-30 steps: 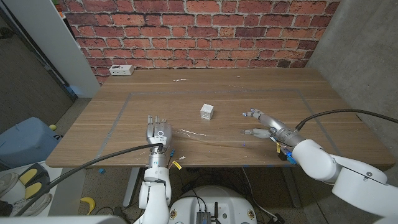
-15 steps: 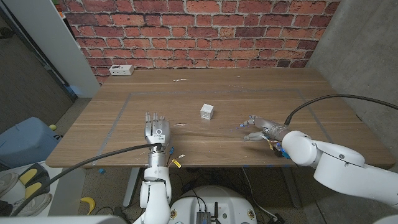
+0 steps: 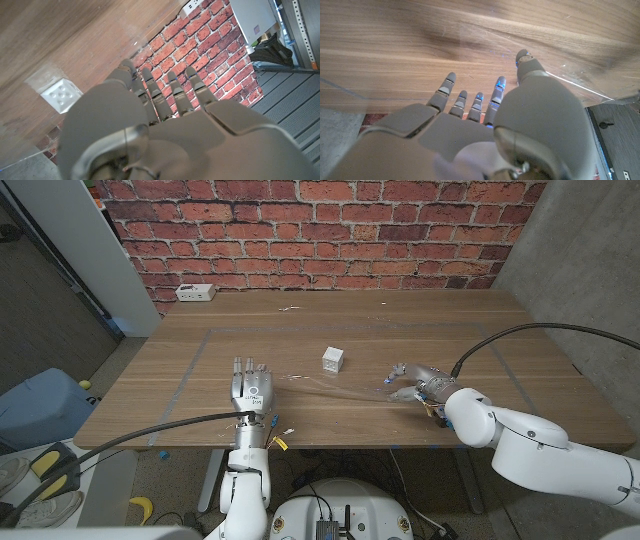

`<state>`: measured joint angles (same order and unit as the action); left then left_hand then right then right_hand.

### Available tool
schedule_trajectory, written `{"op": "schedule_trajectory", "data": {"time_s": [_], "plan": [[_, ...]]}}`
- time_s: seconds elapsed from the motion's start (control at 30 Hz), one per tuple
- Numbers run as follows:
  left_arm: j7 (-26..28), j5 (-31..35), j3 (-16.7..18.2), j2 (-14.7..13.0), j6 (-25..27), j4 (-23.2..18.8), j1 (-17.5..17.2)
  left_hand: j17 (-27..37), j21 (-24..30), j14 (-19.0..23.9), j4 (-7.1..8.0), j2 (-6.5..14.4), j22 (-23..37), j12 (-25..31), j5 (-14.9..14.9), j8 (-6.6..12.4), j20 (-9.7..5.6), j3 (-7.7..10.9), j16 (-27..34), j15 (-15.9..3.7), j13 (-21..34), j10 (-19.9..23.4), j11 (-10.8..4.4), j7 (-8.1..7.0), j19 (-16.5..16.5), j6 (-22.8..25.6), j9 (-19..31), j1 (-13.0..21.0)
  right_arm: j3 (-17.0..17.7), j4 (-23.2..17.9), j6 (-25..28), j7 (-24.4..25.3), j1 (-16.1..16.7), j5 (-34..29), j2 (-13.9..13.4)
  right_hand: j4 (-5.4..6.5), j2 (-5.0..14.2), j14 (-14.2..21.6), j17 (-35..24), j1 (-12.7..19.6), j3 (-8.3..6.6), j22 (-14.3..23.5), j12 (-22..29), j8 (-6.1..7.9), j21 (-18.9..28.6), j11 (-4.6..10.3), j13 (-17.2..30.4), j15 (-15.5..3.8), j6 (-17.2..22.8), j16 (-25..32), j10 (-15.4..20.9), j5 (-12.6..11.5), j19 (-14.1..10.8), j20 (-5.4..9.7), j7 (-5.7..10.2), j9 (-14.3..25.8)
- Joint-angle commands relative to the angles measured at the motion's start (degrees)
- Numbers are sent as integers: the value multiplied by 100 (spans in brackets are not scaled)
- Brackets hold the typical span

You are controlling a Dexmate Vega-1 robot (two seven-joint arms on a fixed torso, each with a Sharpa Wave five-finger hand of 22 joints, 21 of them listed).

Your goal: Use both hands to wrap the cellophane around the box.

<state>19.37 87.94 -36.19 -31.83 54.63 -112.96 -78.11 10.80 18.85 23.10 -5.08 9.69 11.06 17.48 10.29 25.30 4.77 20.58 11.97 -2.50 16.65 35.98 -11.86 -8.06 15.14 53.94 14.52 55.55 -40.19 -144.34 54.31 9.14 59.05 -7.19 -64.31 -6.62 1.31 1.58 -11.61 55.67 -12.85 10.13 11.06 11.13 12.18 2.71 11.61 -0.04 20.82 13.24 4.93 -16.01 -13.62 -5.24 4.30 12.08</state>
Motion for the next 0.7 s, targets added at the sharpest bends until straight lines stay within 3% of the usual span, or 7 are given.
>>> {"op": "schedule_trajectory", "data": {"time_s": [0.03,0.1,0.17,0.3,0.47,0.53,0.7], "plan": [[600,-566,-71,-509,-367,-94,42,4,-14,-28,-15,-82,13,-41,-5,168,-56,27,-8,-880,28,46,-8,-167,56,433,-1,-35,25,159,-368,82,8,-256,96,-2,30,-161,-14,-74,102,22,-76,-139,-60,-56,20,69,-949,-101,-614,-61,119,-55,54,-24],[950,-683,-77,-535,-434,-1,66,5,-7,-27,-16,-95,12,-59,-2,165,-90,33,-8,-893,34,41,-5,-239,84,443,-22,-58,-114,132,-136,-355,-257,-267,121,-27,-25,-368,-6,-77,158,22,-26,-125,-101,-60,22,147,-1202,-176,-631,-78,258,-115,159,-39],[1378,-825,-87,-561,-530,114,93,4,1,-21,-25,-141,10,-82,0,160,-115,28,-8,-896,44,44,-4,-401,120,476,-61,-102,-310,128,105,-743,-538,-325,173,-16,-83,-593,-10,-142,261,24,-104,-100,-119,-153,15,222,-1496,-222,-1146,-117,450,-146,197,-58],[2125,-1172,-100,-630,-766,298,148,-2,20,40,-63,-195,6,-93,13,166,-142,36,3,-924,55,67,-1,-435,191,570,-114,-119,-696,208,487,-1500,-1120,-328,287,21,-174,-928,-21,-255,387,23,-94,-81,-180,-244,27,326,-1685,-274,-1504,-151,778,-190,283,-64],[2875,-1521,-118,-674,-964,510,226,-6,40,83,-92,-242,3,-89,21,159,-178,36,5,-931,61,105,2,-438,260,620,-151,-131,-1043,310,848,-2077,-1660,-230,393,56,-195,-1242,-31,-328,480,21,-70,-45,-220,-326,38,413,-1768,-285,-1770,-184,1184,-294,410,-61],[3201,-1657,-120,-675,-1043,597,261,-5,46,105,-97,-242,2,-89,25,155,-188,41,10,-938,63,114,3,-440,282,636,-163,-133,-1243,344,940,-2119,-1823,-331,428,77,-184,-1354,-35,-358,520,20,-40,39,-206,-323,41,441,-1592,-270,-1830,-194,1325,-334,538,-57],[3598,-1843,-169,-687,-1064,738,357,-3,59,152,-115,-248,1,-85,35,134,-218,55,17,-950,68,149,0,-442,330,653,-195,-138,-1396,387,881,-2092,-1954,-388,421,37,-112,-1237,-17,-257,558,12,99,383,-91,-272,39,459,-548,-153,-1623,-253,1235,-364,445,-31]]}}
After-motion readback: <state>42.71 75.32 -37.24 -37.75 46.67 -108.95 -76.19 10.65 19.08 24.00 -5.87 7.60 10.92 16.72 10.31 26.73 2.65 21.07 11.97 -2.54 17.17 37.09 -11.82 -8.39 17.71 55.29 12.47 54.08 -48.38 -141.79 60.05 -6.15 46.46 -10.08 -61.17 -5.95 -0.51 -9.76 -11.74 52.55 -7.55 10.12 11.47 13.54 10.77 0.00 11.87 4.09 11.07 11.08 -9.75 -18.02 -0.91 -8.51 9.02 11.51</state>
